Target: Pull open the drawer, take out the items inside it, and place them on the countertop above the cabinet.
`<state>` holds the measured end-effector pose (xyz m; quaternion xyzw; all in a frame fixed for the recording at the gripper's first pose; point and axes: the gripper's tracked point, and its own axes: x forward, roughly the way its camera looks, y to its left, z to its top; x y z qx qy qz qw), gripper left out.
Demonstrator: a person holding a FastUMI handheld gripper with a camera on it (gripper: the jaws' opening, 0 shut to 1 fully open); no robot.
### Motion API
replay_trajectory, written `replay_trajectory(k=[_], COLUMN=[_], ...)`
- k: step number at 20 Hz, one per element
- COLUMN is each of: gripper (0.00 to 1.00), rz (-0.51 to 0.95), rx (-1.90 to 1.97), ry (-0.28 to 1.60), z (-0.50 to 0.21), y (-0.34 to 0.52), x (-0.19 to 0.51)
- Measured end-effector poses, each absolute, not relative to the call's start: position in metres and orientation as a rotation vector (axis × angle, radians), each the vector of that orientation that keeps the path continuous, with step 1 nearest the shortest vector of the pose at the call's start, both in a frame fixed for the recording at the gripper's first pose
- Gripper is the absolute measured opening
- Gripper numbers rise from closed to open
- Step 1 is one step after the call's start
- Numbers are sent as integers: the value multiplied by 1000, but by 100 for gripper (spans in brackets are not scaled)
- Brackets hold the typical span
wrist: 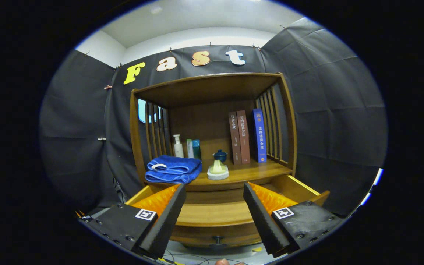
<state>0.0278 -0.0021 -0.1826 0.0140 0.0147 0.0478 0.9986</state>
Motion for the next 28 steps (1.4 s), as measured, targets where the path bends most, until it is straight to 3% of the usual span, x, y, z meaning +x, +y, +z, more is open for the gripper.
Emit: replay_trajectory(k=[10, 20, 28], gripper=[100, 100, 100], rz=[91, 71, 77], rx=[-62, -73, -101], ry=[145, 96, 86], z=[-319, -314, -303], y=[2, 0, 4], x=[19, 54, 126])
